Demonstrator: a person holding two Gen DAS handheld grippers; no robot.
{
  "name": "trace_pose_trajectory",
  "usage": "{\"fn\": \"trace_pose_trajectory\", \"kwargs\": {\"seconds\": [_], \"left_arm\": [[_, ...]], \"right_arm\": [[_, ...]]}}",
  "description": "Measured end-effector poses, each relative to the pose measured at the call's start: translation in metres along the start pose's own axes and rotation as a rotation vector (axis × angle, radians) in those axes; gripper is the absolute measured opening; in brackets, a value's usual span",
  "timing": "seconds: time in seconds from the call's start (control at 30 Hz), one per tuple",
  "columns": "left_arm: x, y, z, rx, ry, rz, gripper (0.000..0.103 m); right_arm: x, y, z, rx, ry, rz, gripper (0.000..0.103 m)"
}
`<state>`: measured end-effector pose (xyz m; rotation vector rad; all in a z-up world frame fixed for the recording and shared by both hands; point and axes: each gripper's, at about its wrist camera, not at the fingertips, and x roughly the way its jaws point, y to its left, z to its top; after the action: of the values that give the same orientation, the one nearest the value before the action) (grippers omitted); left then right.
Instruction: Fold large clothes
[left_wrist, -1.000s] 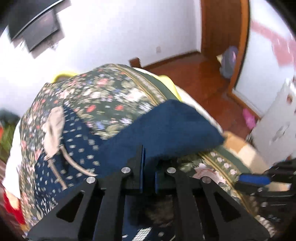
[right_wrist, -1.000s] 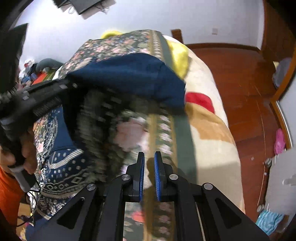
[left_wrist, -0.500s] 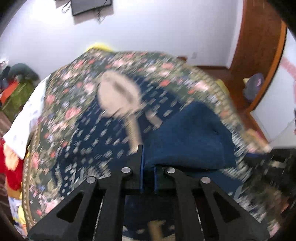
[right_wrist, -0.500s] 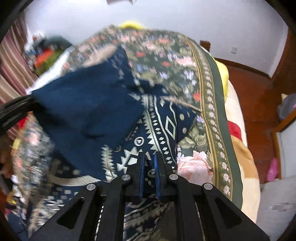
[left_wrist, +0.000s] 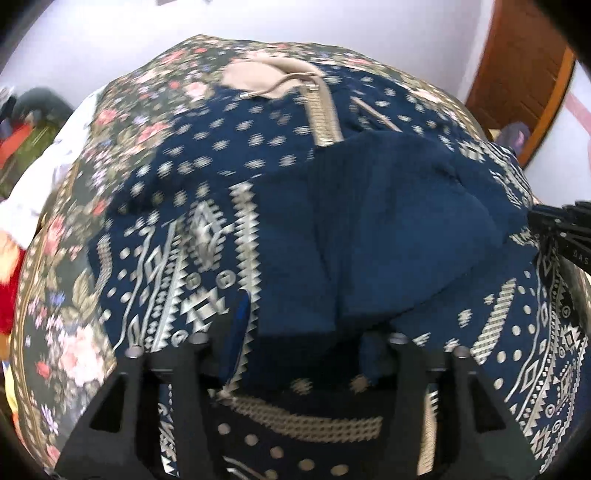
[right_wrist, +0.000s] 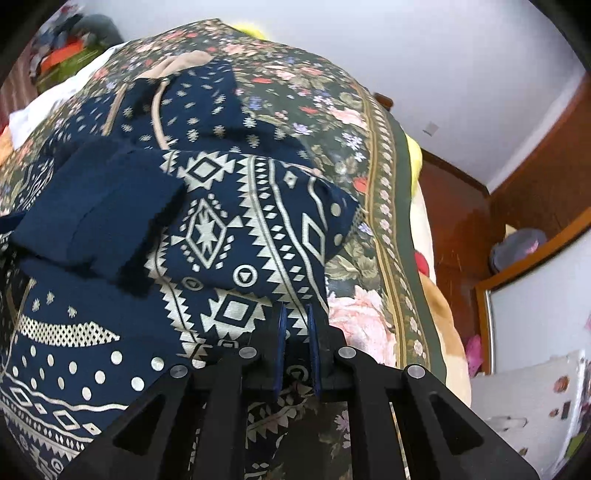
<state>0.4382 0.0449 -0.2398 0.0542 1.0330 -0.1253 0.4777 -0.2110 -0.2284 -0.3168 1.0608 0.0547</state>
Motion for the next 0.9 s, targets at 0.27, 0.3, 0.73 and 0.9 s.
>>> {"fn": "trace_pose_trajectory", "kwargs": {"seconds": [0.27,0.3,0.73,0.9], "left_arm": [[-0.04,-0.012,-0.003,0.066,0.0,-0.02,0.063],[-0.048,-0.02,0.0,0.089,-0.012,-0.002,0.063],[-0.018,-0.13,0.039,0.308,0.001,0.032,0.072],[0.009,-0.129,0.044,0.235,0.015,0.025,0.049]], "right_arm": [[0.006,0.007,-0.005,-0.03,-0.022,-0.029,0.009],[0.007,0.004,-0.005,-0.021,-0.024,-0.015,0.009],[-0.019,-0.036,0.005,0.104,-0.068,0.194,0.009],[0.012,-0.015,0.007,-0.019,-0.053,0.118,0.009]]}}
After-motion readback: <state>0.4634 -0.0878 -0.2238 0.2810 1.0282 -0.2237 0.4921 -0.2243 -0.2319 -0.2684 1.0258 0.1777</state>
